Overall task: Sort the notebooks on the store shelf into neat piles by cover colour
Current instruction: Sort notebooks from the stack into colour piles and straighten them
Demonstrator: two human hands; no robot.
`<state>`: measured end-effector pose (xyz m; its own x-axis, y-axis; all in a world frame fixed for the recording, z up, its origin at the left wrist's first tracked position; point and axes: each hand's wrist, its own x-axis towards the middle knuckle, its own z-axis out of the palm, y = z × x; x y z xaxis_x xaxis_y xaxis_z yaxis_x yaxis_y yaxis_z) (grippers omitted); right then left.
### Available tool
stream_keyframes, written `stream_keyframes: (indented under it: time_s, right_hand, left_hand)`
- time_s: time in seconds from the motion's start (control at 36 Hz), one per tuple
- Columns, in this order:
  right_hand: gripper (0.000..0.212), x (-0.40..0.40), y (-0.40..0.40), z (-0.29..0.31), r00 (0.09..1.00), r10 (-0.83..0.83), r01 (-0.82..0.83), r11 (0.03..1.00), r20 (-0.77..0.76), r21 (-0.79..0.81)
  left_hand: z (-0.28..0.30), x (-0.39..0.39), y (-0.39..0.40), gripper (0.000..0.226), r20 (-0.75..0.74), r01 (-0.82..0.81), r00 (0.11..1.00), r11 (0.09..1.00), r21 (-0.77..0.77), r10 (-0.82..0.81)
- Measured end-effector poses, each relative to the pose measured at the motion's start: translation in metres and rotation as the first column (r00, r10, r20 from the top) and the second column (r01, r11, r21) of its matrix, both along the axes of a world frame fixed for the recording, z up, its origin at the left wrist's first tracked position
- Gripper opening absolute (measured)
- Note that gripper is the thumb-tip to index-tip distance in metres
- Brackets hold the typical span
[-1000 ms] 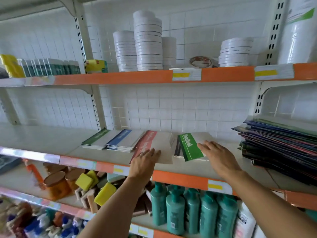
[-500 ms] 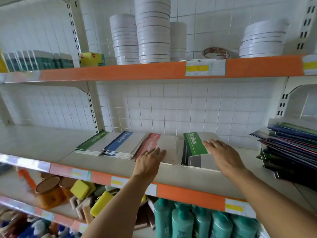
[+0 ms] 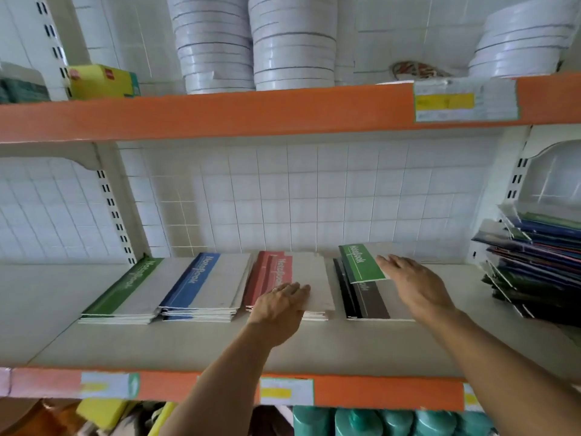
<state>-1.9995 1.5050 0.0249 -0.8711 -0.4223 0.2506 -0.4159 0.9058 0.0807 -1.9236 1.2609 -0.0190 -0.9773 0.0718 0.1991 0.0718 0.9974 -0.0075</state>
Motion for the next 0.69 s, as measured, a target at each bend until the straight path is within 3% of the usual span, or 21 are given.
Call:
stream_keyframes:
  time_s: [0.19,0.42,0.69]
  right_hand:
    - [0.072,0.019,-0.022,-0.001,0.996,-0.086,0.086,0.996,-0.006,-0.031]
    - [0.071,0.037,-0.040,0.000,0.996,-0.075,0.075,0.997,-0.055,0.001]
    - [0.069,0.076,-0.088,0.004,0.996,0.043,-0.044,0.999,-0.076,-0.010]
  left_hand:
    - [0.006,-0.009,-0.023,0.067,0.130,0.045,0.991,0.999,-0.020,-0.042]
    - [0.004,0.006,-0.048,0.048,-0.040,-0.010,0.999,0.999,0.032,0.011]
    - [0.015,0.081,-0.099,0.045,-0.088,-0.233,0.967,0.969,0.085,0.240]
